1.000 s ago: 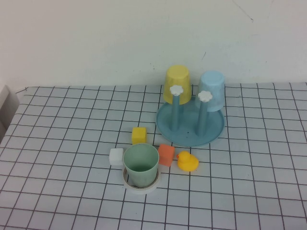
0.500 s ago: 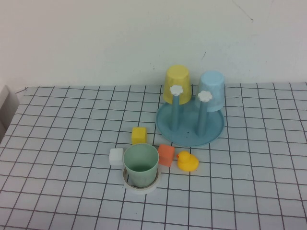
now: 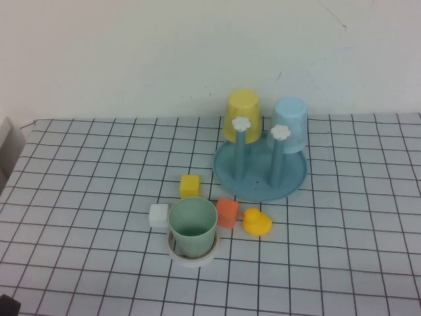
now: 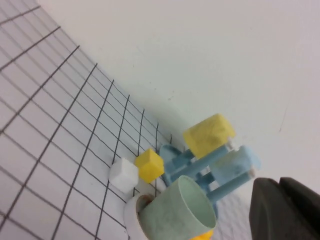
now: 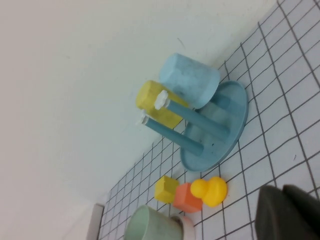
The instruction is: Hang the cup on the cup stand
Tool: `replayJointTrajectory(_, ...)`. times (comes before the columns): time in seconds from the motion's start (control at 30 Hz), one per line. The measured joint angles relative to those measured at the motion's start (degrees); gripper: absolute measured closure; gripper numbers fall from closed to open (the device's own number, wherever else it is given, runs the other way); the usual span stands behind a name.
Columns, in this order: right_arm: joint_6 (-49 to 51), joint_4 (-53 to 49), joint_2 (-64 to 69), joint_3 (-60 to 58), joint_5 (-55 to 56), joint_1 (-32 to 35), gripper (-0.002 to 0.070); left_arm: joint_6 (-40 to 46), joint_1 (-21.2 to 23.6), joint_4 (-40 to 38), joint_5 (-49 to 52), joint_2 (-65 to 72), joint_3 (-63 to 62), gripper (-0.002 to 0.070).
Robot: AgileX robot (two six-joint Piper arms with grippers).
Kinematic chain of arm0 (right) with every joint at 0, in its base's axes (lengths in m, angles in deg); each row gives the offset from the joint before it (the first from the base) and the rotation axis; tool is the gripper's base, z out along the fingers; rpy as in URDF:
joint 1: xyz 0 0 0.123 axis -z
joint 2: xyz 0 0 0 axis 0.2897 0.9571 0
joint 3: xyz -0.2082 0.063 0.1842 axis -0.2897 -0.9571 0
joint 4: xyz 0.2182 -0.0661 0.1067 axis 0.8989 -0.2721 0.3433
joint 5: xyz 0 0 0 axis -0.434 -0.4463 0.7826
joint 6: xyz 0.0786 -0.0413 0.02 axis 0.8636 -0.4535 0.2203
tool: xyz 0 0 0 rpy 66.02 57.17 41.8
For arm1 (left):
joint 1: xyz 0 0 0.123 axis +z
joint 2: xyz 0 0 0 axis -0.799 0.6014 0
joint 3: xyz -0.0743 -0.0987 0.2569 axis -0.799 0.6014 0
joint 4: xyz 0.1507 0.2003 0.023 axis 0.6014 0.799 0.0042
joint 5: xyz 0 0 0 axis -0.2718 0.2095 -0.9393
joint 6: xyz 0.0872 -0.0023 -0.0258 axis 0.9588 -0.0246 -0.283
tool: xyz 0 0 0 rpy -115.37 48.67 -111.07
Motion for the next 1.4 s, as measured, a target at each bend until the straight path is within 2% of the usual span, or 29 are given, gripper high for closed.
replayJointTrajectory(0.03, -1.8, 0.0, 0.0, 0.0, 0.3, 0.0, 0.0678, 5.1, 0.0, 0.0, 1.6, 0.0, -1.4, 0.0678)
replayJointTrajectory(0.13, -7.3, 0.0, 0.0, 0.0, 0.7, 0.0, 0.0678, 11.2, 0.0, 0.5, 6.6, 3.4, -7.3, 0.0678)
replayJointTrajectory(0.23, -10.8, 0.0, 0.0, 0.0, 0.8, 0.0, 0.0678, 17.8, 0.0, 3.8, 15.8, 10.9, -14.2, 0.0677)
replayJointTrajectory(0.47, -12.4, 0.0, 0.0, 0.0, 0.7, 0.0, 0.0678, 32.7, 0.0, 13.8, 33.5, 33.1, -32.1, 0.0678)
replayJointTrajectory(0.6, -12.4, 0.0, 0.0, 0.0, 0.5, 0.0, 0.0678, 37.1, 0.0, 20.1, 40.6, 45.5, -42.1, 0.0678)
replayJointTrajectory(0.8, -12.5, 0.0, 0.0, 0.0, 0.1, 0.0, 0.0678, 37.9, -0.1, 27.8, 45.0, 61.7, -53.4, 0.0677)
replayJointTrajectory(0.9, -12.5, 0.0, 0.0, 0.0, -0.3, 0.0, 0.0678, 37.2, -1.7, 30.7, 46.1, 68.0, -58.7, 0.0677)
replayJointTrajectory(1.0, -12.8, 0.0, 0.0, 0.0, -0.6, 0.0, 0.0678, 34.9, -5.2, 35.1, 46.9, 73.1, -63.8, 0.0678)
replayJointTrajectory(1.13, -12.9, 0.0, 0.0, 0.0, -0.8, 0.0, 0.0678, 28.7, -11.5, 44.5, 47.9, 79.7, -71.3, 0.0678)
replayJointTrajectory(1.17, -13.0, 0.0, 0.0, 0.0, -0.8, 0.0, 0.0678, 25.8, -14.3, 48.6, 49.3, 82.6, -74.3, 0.0678)
replayJointTrajectory(1.4, -13.0, 0.0, 0.0, 0.0, -1.0, 0.0, 0.0678, 22.7, -21.1, 51.7, 52.3, 93.2, -83.2, 0.0677)
